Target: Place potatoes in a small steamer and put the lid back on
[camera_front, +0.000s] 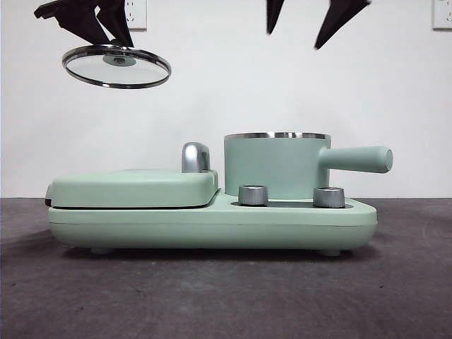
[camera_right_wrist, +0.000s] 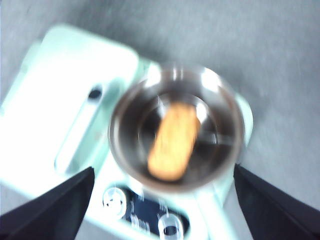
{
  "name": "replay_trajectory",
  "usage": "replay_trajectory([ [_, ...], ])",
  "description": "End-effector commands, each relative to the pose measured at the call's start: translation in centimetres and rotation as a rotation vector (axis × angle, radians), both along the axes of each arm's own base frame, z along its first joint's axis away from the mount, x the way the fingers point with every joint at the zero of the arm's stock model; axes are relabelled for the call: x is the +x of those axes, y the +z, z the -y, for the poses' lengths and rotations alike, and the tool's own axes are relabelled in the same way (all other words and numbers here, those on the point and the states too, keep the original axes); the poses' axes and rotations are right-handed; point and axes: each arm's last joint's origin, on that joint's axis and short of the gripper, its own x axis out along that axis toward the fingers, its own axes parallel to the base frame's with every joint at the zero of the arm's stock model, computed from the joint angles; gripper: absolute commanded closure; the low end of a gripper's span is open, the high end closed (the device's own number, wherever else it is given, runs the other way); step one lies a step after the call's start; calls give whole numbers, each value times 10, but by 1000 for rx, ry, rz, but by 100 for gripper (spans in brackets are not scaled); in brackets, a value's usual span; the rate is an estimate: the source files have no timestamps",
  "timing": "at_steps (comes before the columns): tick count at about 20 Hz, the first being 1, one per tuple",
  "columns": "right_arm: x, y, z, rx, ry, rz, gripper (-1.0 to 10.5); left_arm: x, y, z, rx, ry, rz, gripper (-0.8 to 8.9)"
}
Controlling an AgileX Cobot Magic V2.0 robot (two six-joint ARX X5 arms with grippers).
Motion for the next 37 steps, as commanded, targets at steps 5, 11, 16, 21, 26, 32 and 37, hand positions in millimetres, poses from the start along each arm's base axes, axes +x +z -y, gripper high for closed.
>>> replay_trajectory([
  [5, -83, -21, 26, -151, -8, -26, 505, -9, 13, 23, -19, -70, 47, 798],
  [11, -146, -67, 42, -88, 28, 43, 505, -19, 12, 51, -21, -154, 47, 798],
  [16, -210, -113, 61, 97, -5, 123, 505, -24, 4, 91, -23, -262, 63, 798],
  [21, -243, -131, 80, 183, -25, 159, 505, -17, -20, 131, -13, -349, 60, 798],
  [26, -259, -125, 94, 244, -34, 247, 505, -9, -49, 169, 37, -450, 106, 798],
  [32, -265, -126, 100, 243, -34, 244, 505, -1, -67, 191, 35, -486, 150, 798],
  [37, -266, -126, 100, 242, -34, 243, 505, 5, -74, 196, 25, -485, 172, 798],
])
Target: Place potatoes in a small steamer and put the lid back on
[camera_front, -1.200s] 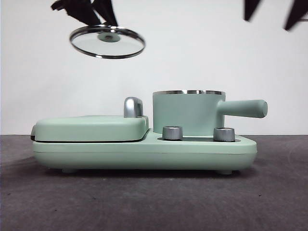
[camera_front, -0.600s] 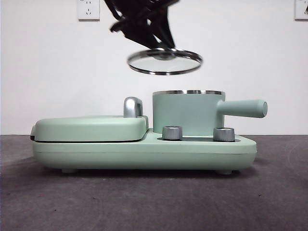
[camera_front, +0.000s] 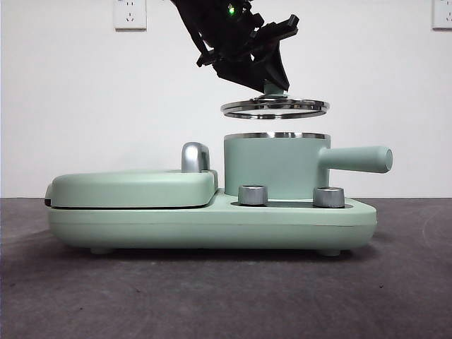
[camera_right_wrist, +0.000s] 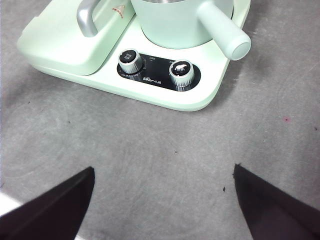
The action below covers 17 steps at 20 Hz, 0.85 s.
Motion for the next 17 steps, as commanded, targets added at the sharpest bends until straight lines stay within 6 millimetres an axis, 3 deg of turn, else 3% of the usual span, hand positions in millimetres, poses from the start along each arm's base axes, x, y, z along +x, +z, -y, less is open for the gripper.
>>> replay_trajectory([
  [1, 0, 2, -1, 15, 5, 0, 505, 5, -4, 10, -4, -20, 28, 798],
  [17, 0, 3, -2, 45, 17, -1, 505, 18, -41, 20, 56, -25, -33, 798],
])
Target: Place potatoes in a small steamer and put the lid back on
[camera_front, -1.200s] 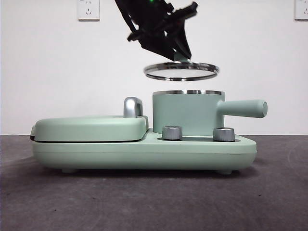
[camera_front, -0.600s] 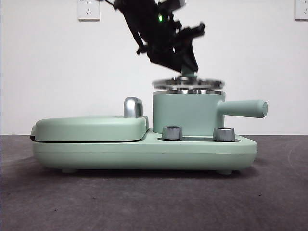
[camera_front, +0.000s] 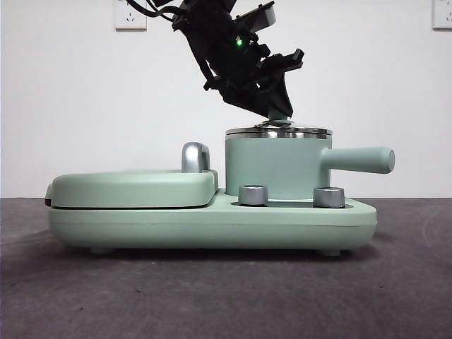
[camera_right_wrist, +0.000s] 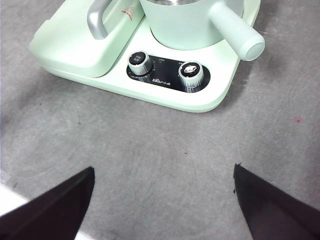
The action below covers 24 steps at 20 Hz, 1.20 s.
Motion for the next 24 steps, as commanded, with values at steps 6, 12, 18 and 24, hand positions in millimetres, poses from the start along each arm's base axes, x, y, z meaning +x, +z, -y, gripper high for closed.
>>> replay_trajectory([
  [6, 0, 2, -1, 16, 5, 5, 505, 3, -3, 8, -19, 6, -33, 491],
  [12, 0, 2, -1, 16, 4, 5, 505, -12, 51, -4, -48, 8, -3, 375],
  [18, 0, 2, -1, 19, 12, 3, 505, -70, 112, -51, 49, 11, -124, 378],
  [24, 2, 8, -5, 71, 78, 44, 505, -157, 163, -120, 122, 25, -242, 380],
])
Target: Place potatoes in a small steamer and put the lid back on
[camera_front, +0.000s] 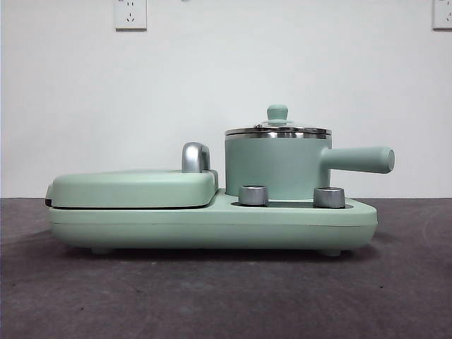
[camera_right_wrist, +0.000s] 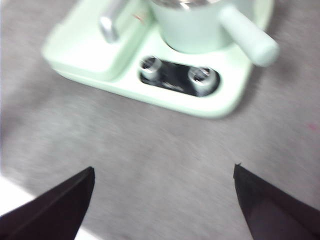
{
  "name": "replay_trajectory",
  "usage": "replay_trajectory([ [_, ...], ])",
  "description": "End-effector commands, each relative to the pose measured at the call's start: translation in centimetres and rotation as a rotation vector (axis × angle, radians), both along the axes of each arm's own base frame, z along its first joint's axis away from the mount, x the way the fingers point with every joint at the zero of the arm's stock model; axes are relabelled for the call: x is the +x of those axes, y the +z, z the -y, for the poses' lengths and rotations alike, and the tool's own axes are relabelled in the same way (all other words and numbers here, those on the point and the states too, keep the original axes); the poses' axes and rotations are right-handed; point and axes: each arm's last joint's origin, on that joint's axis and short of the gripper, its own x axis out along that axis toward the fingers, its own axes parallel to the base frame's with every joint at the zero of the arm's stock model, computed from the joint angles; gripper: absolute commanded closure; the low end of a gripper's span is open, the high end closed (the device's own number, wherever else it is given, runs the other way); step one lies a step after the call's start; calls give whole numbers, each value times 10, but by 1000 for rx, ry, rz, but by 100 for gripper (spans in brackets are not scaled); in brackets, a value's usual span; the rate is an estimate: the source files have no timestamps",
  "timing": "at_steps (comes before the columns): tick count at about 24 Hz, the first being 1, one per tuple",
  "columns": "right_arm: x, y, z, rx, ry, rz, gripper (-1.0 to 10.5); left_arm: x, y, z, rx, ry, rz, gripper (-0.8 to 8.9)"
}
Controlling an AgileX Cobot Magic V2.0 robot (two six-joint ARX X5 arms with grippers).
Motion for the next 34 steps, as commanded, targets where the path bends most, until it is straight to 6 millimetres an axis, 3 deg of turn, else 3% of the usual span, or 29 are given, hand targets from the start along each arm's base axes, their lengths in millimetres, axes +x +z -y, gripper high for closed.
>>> replay_trajectory([
  [1, 1, 7, -4, 52, 48, 47, 505, -31, 17, -22, 11, -2, -25, 380],
  [6, 3, 15, -8, 136, 112, 101, 505, -76, 35, -60, -51, 20, 18, 381],
  [10, 4, 19, -10, 146, 170, 150, 505, -112, 32, -88, -105, 44, 39, 381],
  [19, 2, 19, -12, 170, 232, 134, 505, -172, -17, -134, -273, 91, 122, 381],
  [25, 2, 19, -11, 169, 231, 136, 505, -190, -56, -149, -331, 107, 140, 381],
  [30, 2, 19, -11, 170, 231, 135, 505, -197, -74, -155, -313, 110, 119, 383],
  [32, 2, 19, -11, 170, 231, 135, 506, -198, -75, -156, -311, 109, 117, 482],
  [33, 2, 19, -11, 170, 231, 135, 547, -198, -75, -156, -312, 109, 118, 598],
  [34, 2, 19, -11, 169, 232, 135, 722, -198, -75, -156, -309, 105, 124, 821],
])
